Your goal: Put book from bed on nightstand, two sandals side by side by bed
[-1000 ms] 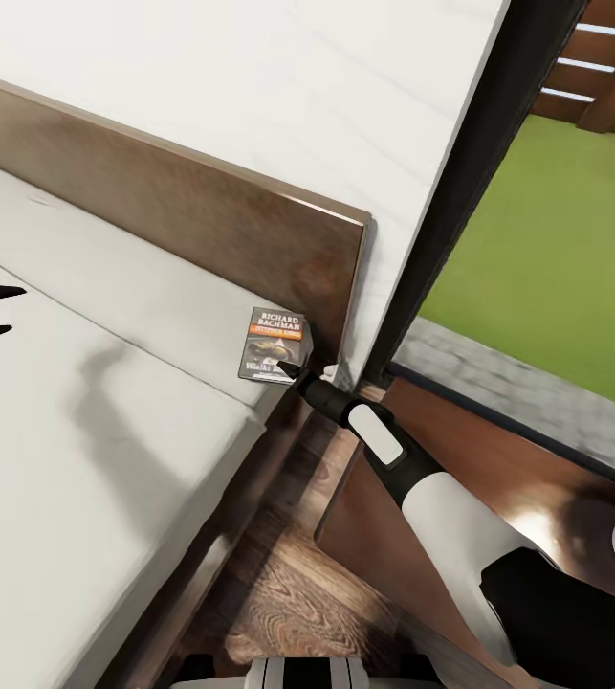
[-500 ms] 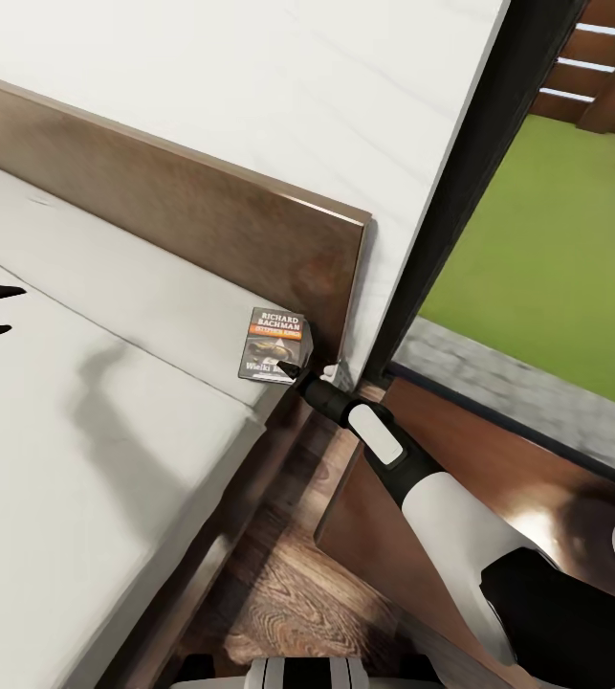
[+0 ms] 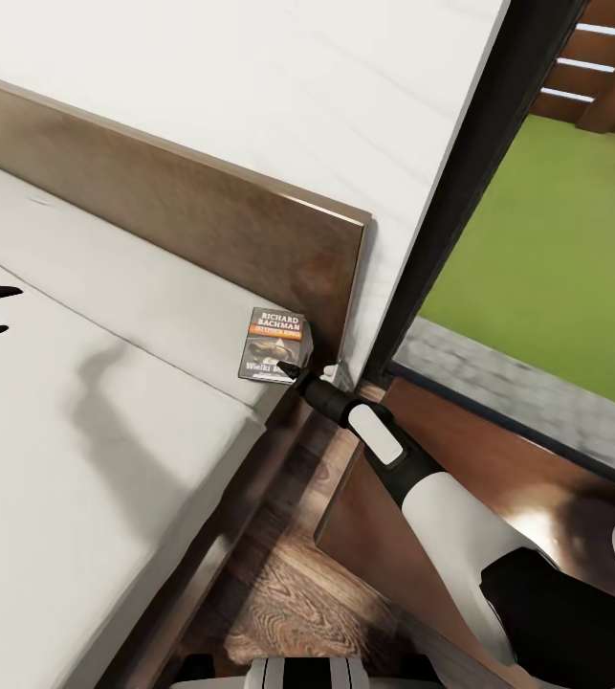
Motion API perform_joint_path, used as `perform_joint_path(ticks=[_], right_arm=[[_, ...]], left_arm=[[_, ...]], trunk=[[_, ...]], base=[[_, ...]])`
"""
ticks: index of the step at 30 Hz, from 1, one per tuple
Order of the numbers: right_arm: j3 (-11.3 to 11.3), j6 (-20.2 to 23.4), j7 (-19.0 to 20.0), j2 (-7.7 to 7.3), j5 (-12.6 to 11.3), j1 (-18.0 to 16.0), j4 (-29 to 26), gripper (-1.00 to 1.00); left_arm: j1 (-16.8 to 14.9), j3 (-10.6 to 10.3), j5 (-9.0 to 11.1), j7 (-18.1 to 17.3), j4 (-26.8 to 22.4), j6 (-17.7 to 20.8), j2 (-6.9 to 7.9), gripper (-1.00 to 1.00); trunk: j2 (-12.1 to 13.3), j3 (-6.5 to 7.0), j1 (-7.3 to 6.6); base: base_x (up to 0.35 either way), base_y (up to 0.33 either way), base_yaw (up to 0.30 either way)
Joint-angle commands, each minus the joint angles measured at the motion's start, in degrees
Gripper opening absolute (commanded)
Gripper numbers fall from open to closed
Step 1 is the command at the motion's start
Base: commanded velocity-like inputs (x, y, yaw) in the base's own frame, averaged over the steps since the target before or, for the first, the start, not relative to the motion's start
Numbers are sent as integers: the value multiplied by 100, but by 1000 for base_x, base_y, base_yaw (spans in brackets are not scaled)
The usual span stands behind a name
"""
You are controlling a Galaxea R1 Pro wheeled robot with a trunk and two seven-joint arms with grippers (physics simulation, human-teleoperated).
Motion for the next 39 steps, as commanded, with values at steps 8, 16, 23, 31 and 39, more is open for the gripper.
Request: perform_joint_path(ticks=[8,16,23,31,39], right_arm=[[4,13,8,0,-35,-4,6,100],[2,13,8,0,-34,-4,3,100],[4,13,8,0,-32,-4,3,100],[4,13,8,0,-31,-4,6,100],[4,13,8,0,-34,-4,5,100]], left_arm=[[-5,26,-41,-37,2,21,19,100],[-5,26,-41,-37,2,21,16,100],[-5,26,-41,-37,3,21,16,100],[-5,26,-41,-37,3,21,18,100],[-5,26,-41,-37,3,21,19,100]], trunk=[[-1,-3,0],[-1,-3,0],[-1,-3,0],[-1,-3,0],[-1,-3,0]], base=[[0,0,1],[0,0,11],[0,0,2],[0,0,21],[0,0,74]])
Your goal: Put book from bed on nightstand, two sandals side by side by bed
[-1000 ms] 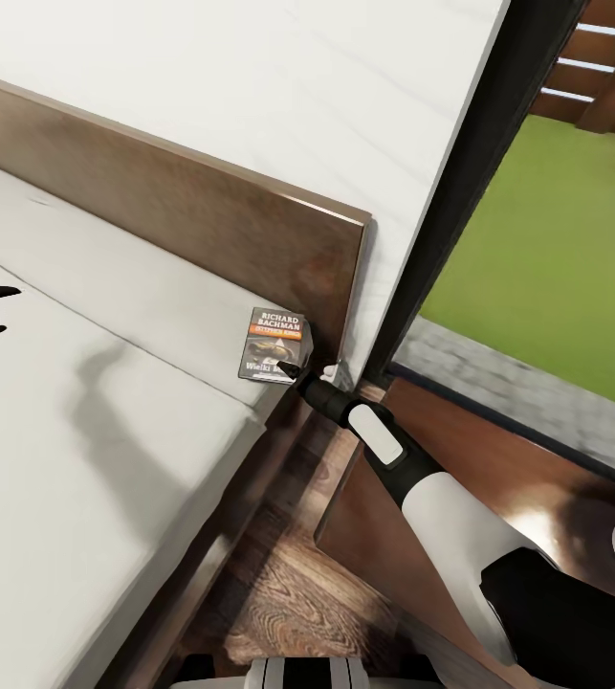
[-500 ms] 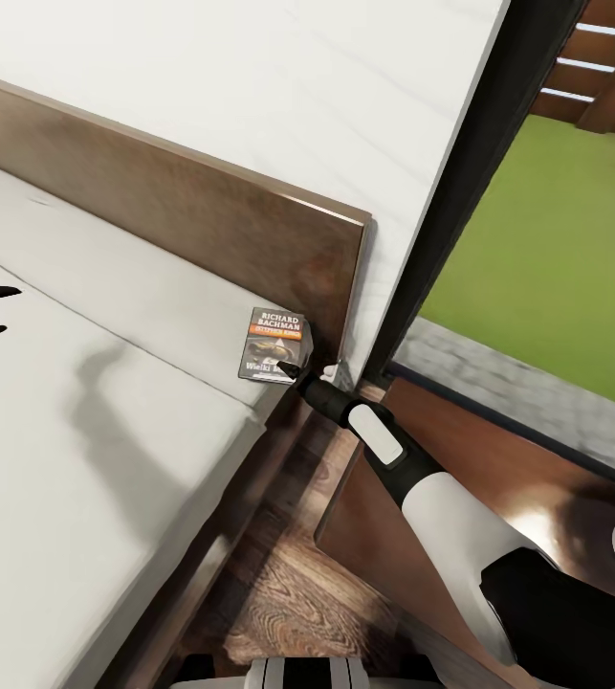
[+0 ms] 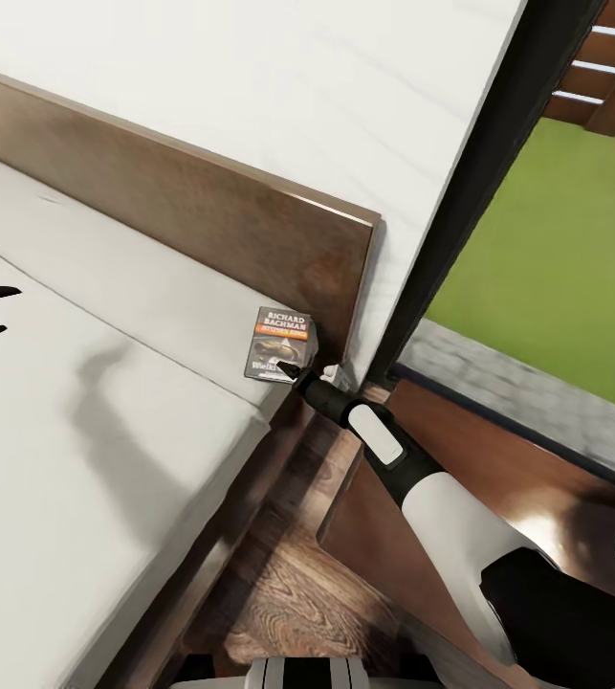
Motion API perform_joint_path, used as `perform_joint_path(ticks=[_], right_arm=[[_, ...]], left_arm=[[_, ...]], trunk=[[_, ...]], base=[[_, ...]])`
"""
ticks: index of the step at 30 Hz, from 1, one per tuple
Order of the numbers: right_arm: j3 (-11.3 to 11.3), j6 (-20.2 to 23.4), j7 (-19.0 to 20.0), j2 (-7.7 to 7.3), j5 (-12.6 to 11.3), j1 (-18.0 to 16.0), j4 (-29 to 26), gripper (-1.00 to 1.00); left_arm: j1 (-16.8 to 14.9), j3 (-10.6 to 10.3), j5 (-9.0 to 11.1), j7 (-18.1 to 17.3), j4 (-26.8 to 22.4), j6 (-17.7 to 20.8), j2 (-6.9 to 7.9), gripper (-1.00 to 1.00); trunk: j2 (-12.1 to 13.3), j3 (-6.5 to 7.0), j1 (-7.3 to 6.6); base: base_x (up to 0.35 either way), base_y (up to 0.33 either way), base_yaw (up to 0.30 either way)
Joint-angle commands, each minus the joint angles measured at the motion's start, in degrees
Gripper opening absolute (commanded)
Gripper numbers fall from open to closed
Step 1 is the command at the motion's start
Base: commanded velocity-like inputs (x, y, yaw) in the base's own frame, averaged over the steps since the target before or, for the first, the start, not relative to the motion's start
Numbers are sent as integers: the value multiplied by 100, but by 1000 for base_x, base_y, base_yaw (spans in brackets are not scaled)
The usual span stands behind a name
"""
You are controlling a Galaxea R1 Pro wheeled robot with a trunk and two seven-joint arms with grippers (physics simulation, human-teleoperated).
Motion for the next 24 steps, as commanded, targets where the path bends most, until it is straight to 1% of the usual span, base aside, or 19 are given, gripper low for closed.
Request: perform_joint_path(ticks=[1,24], right_arm=[[4,13,8,0,-31,-4,3,100],[-3,13,36,0,-34,-4,0,100]], left_arm=[[-6,26,-41,-36,2,21,0,100],[-6,18,-41,-36,2,21,-5,100]], trunk=[[-1,-3,0],[-1,-3,0]], base=[[0,0,29],[0,0,5]])
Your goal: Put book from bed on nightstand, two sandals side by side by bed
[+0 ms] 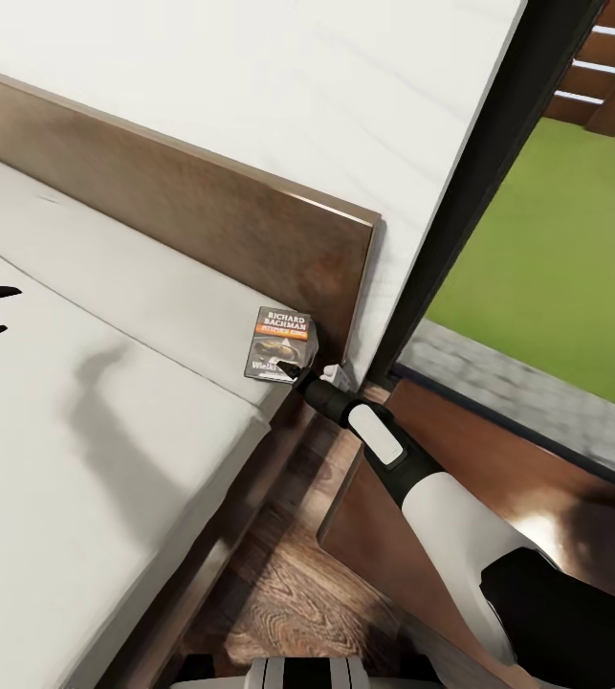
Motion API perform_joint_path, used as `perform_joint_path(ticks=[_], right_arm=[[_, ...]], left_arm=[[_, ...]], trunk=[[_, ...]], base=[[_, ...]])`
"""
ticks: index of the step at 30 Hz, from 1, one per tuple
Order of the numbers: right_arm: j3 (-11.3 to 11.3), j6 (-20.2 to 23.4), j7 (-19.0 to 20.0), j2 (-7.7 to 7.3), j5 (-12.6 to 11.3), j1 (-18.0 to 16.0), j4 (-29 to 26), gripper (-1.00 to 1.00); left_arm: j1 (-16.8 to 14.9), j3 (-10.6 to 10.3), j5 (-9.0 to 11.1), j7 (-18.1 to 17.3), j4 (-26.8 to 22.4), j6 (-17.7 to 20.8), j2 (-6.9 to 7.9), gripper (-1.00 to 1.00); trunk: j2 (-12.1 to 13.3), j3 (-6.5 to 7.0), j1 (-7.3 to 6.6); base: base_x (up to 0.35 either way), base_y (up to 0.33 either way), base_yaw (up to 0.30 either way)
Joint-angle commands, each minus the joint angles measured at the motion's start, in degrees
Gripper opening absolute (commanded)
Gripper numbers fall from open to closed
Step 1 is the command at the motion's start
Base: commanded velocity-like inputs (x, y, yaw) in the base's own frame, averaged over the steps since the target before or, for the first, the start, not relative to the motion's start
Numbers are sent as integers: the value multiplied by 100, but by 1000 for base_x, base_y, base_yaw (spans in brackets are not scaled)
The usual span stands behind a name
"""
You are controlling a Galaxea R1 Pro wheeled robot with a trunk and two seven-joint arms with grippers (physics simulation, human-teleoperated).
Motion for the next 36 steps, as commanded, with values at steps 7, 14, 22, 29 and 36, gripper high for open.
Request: perform_joint_path(ticks=[7,14,22,29,36], right_arm=[[2,13,27,0,-31,-4,3,100],[2,13,32,0,-31,-4,3,-100],[5,23,44,0,-31,-4,0,-100],[17,40,55,0,-31,-4,-8,-100],[19,47,51,0,-31,-4,-9,-100]], left_arm=[[-5,26,-41,-37,2,21,-1,100],[-5,26,-41,-37,2,19,-1,100],[-5,26,-41,-37,2,20,-1,100],[-5,26,-41,-37,2,21,-1,100],[-5,26,-43,-34,10,19,-1,100]], trunk=[[-1,-3,0],[-1,-3,0],[-1,-3,0],[-1,-3,0],[-1,-3,0]], base=[[0,0,0],[0,0,0],[0,0,0],[0,0,0],[0,0,0]])
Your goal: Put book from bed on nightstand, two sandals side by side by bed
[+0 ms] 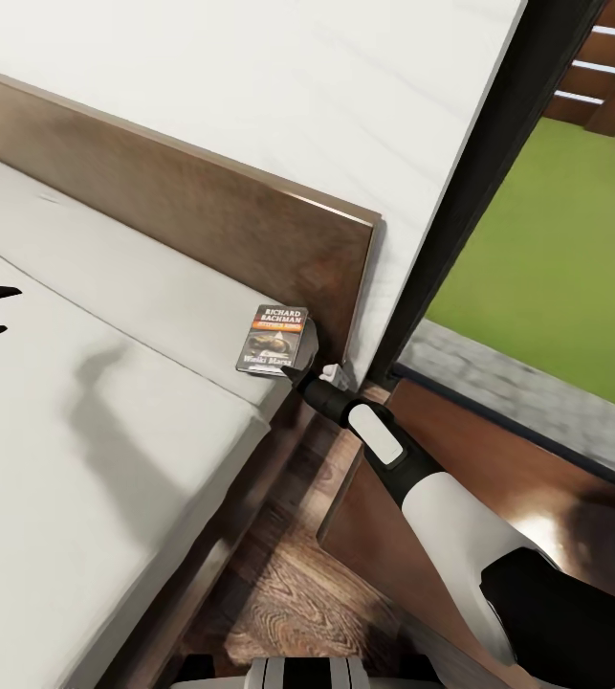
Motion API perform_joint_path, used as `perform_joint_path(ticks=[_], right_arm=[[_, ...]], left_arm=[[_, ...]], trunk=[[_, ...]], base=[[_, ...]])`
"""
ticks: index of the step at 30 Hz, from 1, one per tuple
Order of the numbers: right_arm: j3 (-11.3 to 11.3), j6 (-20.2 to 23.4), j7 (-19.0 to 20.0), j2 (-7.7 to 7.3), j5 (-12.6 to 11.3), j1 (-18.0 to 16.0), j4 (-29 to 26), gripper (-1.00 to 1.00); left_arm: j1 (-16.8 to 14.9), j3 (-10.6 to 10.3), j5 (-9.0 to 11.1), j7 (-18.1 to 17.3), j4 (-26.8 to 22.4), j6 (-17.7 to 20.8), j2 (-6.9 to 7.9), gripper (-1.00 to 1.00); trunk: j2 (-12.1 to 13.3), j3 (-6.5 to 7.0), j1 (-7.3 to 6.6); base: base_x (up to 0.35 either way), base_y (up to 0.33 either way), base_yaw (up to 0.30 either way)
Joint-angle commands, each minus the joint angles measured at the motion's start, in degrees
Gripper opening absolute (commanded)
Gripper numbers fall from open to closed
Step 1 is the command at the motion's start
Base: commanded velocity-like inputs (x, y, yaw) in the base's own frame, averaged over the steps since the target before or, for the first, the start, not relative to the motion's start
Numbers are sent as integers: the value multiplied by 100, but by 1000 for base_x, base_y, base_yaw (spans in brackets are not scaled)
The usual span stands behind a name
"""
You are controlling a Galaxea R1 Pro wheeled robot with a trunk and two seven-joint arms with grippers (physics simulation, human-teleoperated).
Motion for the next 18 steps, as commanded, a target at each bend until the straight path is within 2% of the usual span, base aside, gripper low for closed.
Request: perform_joint_path(ticks=[1,18], right_arm=[[6,14,2,0,-24,-3,6,-100],[6,24,10,0,-24,-3,6,-100]], left_arm=[[-5,26,-43,-34,2,22,-1,100],[-5,22,-49,-24,3,23,6,100]], trunk=[[-1,-3,0],[-1,-3,0]], base=[[0,0,0],[0,0,0]])
